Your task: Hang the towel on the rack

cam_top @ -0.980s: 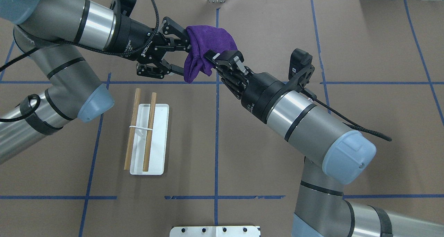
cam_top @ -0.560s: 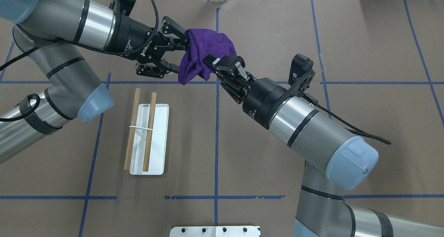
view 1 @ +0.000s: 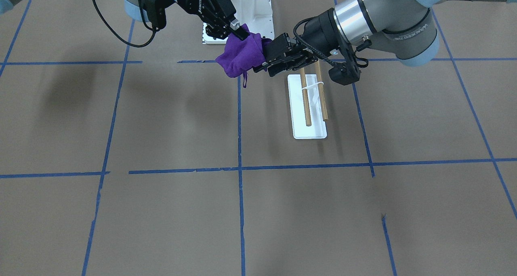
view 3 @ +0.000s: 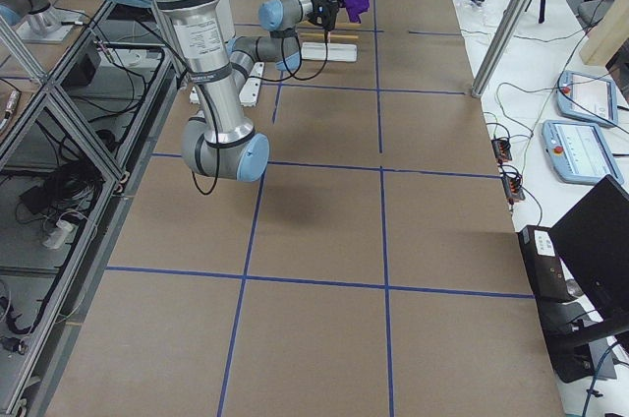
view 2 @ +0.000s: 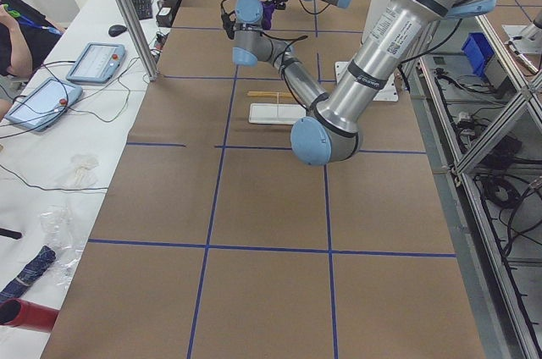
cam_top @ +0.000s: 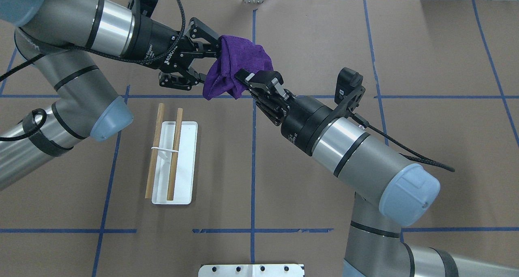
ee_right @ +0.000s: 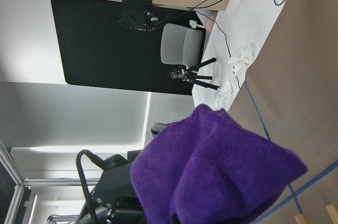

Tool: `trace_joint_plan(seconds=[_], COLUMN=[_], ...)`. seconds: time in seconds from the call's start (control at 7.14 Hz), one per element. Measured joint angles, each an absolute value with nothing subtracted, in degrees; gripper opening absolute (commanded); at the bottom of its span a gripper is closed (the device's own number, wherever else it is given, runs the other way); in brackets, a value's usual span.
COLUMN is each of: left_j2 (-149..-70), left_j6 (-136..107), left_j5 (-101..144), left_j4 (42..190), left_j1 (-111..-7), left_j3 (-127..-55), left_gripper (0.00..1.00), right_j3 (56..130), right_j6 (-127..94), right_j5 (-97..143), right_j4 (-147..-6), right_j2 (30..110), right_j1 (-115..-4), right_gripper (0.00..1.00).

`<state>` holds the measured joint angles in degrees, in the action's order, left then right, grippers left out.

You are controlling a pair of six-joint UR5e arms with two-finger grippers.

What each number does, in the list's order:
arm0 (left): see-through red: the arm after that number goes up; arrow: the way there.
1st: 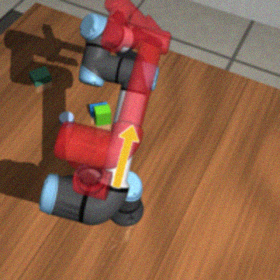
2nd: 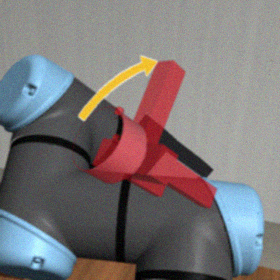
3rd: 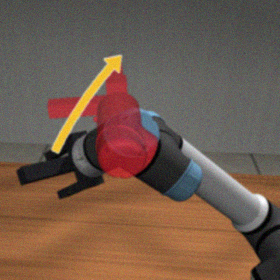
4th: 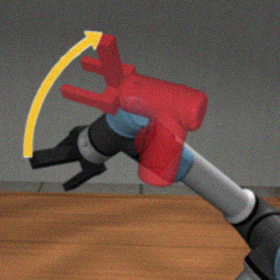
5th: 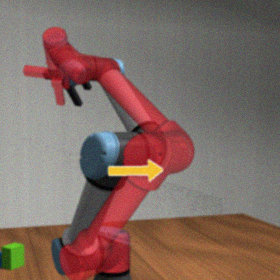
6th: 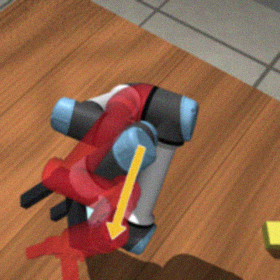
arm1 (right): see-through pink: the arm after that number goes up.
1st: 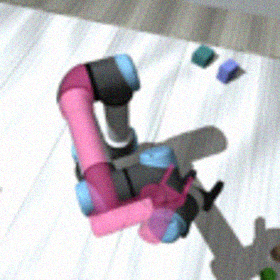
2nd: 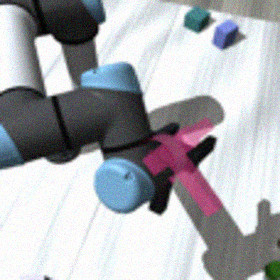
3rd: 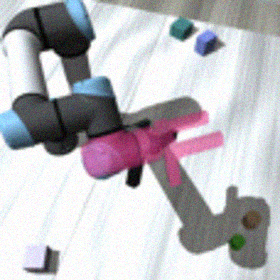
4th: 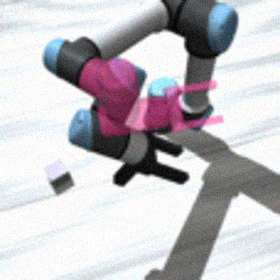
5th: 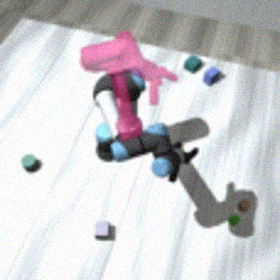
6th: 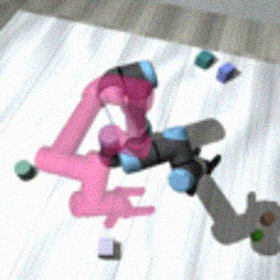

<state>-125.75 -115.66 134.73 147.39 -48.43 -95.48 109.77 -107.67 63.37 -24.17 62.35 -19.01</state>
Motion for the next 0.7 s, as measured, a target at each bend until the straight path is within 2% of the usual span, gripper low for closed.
trace_joint_plan(seconds=[0.14,0.28,0.7], left_j2=[-125.8,-125.8,-125.6], left_j6=[-115.6,-115.6,-115.2], left_j5=[134.7,134.8,134.8], left_j4=[147.4,147.5,147.6], left_j1=[-48.4,-48.4,-48.5], left_j3=[-95.5,-95.5,-95.7], left_gripper=[0.09,0.0,0.0], right_j3=[109.8,109.8,109.8], right_j6=[-107.7,-107.7,-107.6], right_j5=[63.4,63.4,63.4], right_j4=[-24.2,-24.2,-24.2], right_j2=[62.3,62.3,62.4], right_j1=[-19.0,-19.0,-19.1], right_gripper=[0.0,0.0,0.0])
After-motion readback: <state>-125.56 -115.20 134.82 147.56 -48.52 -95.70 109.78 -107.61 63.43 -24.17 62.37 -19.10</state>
